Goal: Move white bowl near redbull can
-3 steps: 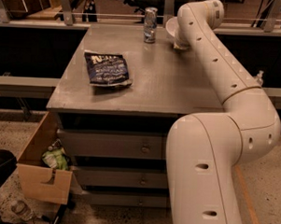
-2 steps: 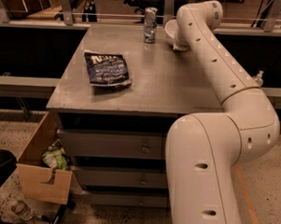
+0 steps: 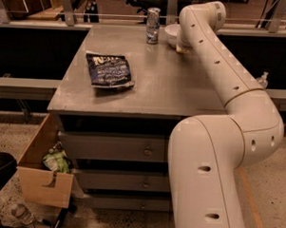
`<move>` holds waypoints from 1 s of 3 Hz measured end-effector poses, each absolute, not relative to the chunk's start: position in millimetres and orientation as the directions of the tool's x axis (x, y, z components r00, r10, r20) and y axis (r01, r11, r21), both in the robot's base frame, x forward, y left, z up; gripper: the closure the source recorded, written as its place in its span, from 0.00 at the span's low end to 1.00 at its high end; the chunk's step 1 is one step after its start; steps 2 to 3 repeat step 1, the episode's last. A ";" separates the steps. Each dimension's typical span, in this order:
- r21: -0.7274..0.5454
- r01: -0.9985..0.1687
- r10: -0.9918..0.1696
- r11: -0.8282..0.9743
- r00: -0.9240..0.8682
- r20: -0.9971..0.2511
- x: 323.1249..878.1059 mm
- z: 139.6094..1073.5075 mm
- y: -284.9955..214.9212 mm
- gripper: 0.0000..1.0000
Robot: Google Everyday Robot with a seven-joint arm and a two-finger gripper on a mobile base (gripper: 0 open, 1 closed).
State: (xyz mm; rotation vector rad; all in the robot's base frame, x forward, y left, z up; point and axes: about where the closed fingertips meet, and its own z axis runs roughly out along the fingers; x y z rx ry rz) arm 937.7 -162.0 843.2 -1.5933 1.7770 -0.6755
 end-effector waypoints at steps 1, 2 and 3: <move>-0.743 -0.656 -0.991 0.129 -0.051 -0.127 937.8 845.9 -162.0 0.00; -0.743 -0.656 -0.991 0.129 -0.051 -0.127 937.8 845.9 -162.0 0.00; -0.743 -0.656 -0.991 0.129 -0.051 -0.127 937.8 845.9 -162.0 0.00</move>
Offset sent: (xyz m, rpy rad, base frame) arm 0.0000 0.0000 0.0000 0.0000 0.0000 0.0000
